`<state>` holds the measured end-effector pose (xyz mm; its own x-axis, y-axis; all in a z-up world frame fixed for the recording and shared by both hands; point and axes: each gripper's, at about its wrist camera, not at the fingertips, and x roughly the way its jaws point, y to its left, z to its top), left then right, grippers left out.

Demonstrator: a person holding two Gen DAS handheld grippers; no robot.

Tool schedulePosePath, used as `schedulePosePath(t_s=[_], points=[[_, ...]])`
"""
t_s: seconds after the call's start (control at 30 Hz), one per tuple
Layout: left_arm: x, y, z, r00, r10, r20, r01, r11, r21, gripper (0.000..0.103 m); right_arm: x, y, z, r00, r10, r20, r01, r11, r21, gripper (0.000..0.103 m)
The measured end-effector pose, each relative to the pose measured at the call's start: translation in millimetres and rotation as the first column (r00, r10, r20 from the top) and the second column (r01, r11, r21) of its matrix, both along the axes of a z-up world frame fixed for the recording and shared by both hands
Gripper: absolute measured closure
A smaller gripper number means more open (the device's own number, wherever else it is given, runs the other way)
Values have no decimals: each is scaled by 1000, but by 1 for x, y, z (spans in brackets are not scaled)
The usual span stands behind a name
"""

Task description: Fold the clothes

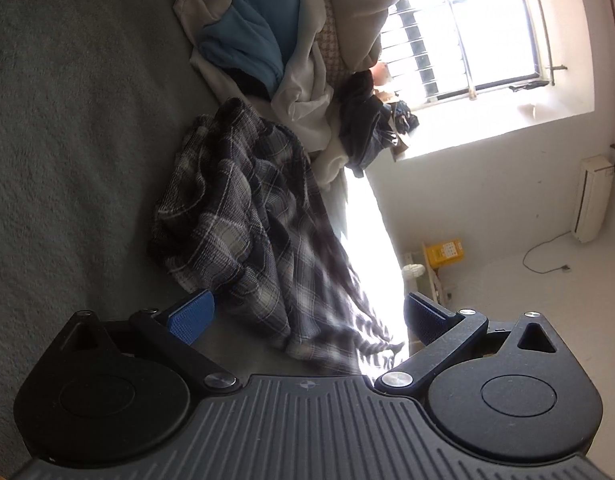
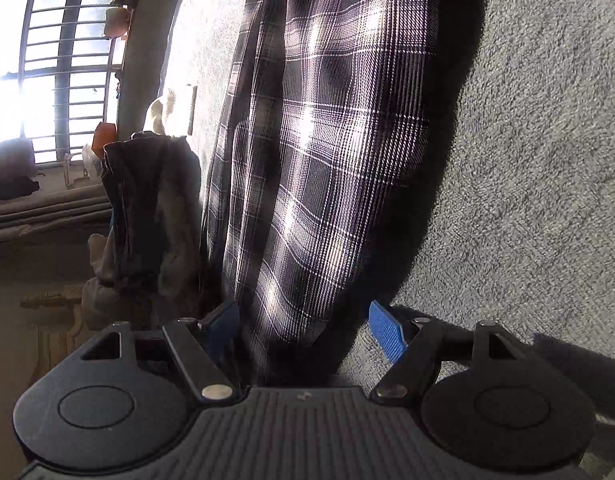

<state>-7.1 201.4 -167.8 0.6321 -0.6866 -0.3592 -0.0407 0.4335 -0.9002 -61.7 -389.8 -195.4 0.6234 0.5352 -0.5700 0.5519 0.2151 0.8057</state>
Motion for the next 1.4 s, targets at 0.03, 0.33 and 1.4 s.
schedulePosePath(t_s=[0.03, 0.33, 1.4], points=[[-2, -3, -5, 1000, -2, -8, 2, 1000, 8, 2, -3, 6, -6, 1000, -10, 0, 10, 1000, 13, 28], [14, -23, -25, 992, 124, 14, -124, 992, 33, 0, 17, 12, -12, 985, -149, 90, 144, 988, 56, 27], [-18, 28, 11, 957, 281, 72, -283, 959, 28, 86, 5, 38, -4, 984, -133, 122, 152, 975, -161, 96]])
